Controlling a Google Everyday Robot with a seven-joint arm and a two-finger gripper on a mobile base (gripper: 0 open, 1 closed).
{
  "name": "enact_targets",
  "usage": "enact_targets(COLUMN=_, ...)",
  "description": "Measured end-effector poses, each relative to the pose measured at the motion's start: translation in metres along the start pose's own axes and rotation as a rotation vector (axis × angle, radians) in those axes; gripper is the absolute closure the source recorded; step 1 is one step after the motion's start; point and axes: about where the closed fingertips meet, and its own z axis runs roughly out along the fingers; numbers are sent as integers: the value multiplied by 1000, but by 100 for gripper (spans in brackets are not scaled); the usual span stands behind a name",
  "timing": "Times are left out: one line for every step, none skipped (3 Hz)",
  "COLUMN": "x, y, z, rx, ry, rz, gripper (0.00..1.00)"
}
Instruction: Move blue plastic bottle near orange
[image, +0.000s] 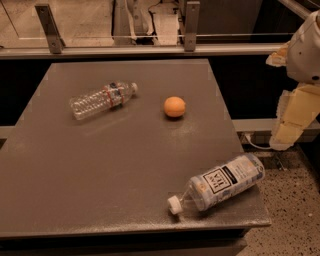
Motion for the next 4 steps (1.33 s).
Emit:
enact_targets(x=0, y=0, z=0, rx=0, ry=0, rz=0, gripper=0)
enact_targets(x=-6, y=16, z=11, rx=-5, ry=-39, rz=-50, gripper=0)
enact_targets(x=-20, y=43, z=33, rx=-51, ry=-103, rz=-149, gripper=0)
enact_targets(x=-26, y=66, z=57, rx=-100, ry=-160, rz=-232, gripper=0)
